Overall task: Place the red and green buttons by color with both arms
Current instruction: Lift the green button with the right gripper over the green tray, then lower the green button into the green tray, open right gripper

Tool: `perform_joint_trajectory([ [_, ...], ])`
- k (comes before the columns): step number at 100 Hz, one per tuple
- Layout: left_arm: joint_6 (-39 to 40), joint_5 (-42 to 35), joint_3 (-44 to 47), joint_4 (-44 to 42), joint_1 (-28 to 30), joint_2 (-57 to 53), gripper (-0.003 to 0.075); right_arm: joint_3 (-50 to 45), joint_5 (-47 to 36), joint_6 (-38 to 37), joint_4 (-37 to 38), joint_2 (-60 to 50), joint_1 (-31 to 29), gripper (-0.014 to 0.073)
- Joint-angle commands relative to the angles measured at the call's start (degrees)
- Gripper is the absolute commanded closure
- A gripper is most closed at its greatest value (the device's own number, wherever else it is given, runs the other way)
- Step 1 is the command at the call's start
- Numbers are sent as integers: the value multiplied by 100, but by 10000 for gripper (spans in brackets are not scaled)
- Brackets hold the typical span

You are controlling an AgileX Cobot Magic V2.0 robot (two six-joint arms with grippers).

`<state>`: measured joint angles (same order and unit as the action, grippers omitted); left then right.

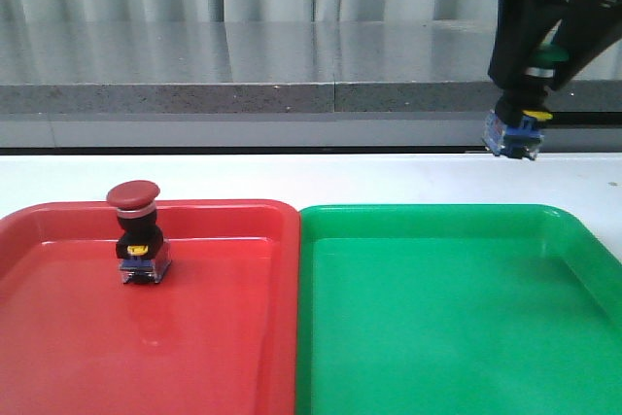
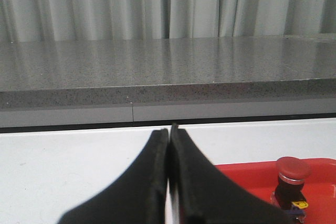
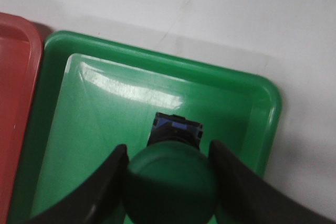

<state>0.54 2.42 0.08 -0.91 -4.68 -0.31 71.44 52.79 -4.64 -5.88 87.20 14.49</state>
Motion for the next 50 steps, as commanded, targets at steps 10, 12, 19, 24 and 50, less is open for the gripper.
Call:
perform_joint_trajectory([
  [10,16,-455,244,19,3,-176,739,-469,-749,-312,19,-443,221,347],
  [12,16,-455,244,19,3,-176,739,-515,-800,-334,19,-422,249,347],
  [19,16,-455,244,19,3,-176,739,-606,-898,-397,19,-321,354,347],
  [24,16,-455,244,19,3,-176,739,-631,-957,-424,19,-229,433,347],
  [50,16,-455,244,19,3,-176,739,-640,-1478,-462,13,280,529,347],
])
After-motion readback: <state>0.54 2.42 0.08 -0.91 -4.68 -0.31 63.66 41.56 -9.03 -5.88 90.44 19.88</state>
